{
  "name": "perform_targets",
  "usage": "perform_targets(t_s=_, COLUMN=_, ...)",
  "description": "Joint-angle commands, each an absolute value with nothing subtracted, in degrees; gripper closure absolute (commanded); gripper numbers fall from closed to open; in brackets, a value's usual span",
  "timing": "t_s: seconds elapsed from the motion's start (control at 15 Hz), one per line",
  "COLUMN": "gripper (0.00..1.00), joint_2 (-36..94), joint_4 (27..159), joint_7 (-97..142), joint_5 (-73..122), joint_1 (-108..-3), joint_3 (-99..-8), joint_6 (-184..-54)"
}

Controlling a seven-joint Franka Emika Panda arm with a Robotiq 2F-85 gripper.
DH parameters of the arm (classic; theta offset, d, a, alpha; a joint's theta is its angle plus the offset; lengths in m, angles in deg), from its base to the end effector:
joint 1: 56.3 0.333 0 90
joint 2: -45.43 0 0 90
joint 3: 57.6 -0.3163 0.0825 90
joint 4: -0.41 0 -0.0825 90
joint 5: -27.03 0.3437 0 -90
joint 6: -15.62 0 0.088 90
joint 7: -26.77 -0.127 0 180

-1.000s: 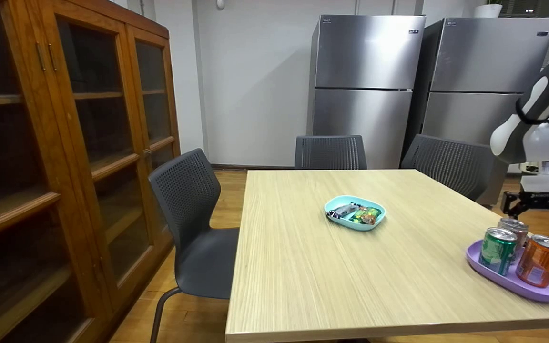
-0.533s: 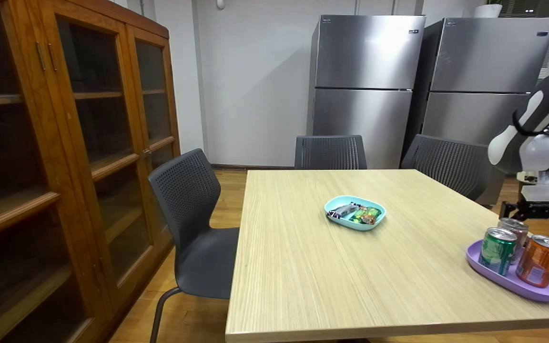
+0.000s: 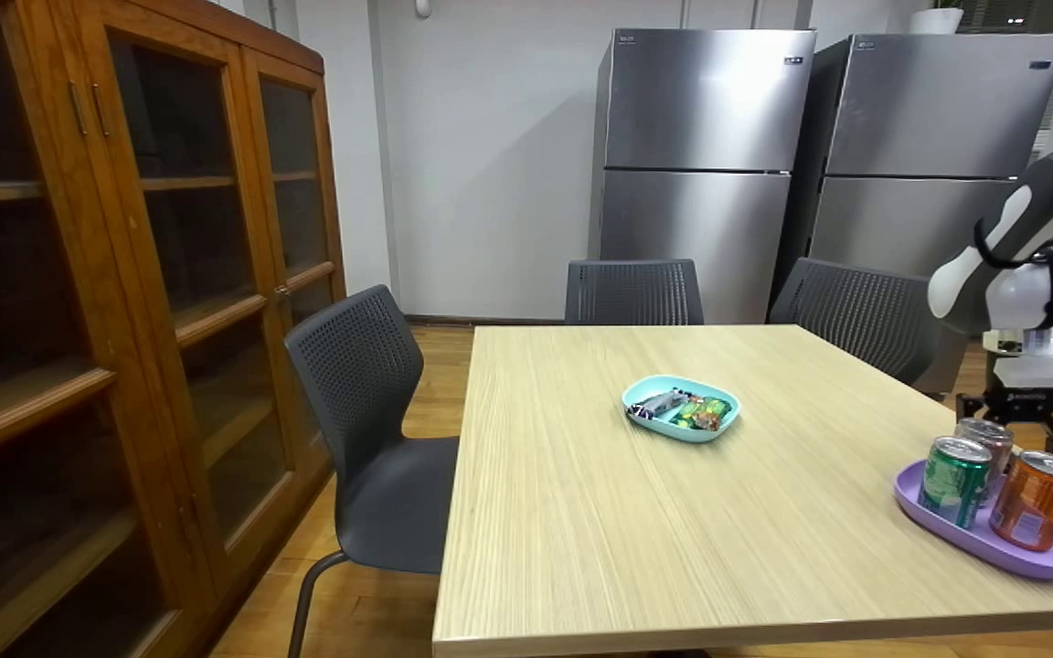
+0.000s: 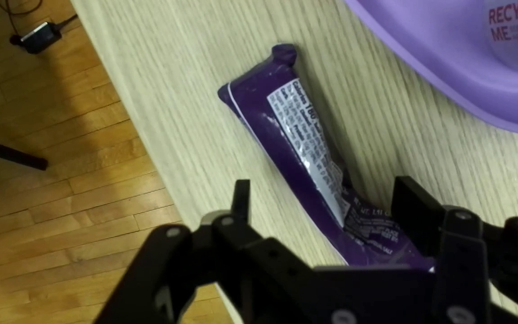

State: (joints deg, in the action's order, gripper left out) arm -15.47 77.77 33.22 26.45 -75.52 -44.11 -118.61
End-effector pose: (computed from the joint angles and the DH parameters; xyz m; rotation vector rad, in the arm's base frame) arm 0.5978 -0.3456 0.0938 2.9073 -0.4957 -0.1713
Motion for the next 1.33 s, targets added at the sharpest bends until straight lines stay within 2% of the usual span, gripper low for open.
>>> perform_targets(t_s=0.0, gripper=0.51, joint_2=-18.87, joint_4=71.91, joint_7=34.83, joint_5=25.89, joint_1=-77.40, joint_3=-46.32, joint_6=-114.68)
perform_targets(t_s=0.33, gripper=0.90, joint_2=-20.04, joint_4=69.51, joint_7=35.07, joint_5=26.04, joint_1=-77.63, joint_3=-47.22, joint_6=-113.12)
perform_targets(t_s=0.47, gripper=1.00, joint_2=-19.65, joint_4=69.34, joint_7=35.10, joint_5=26.07, joint_1=-77.61, joint_3=-47.30, joint_6=-113.42)
perform_targets(t_s=0.6, gripper=0.96, joint_2=-18.40, joint_4=69.75, joint_7=35.21, joint_5=26.08, joint_1=-77.57, joint_3=-47.31, joint_6=-114.55)
perform_targets(t_s=1.27, gripper=0.96, joint_2=-11.22, joint_4=72.61, joint_7=35.07, joint_5=25.89, joint_1=-72.87, joint_3=-46.84, joint_6=-120.87)
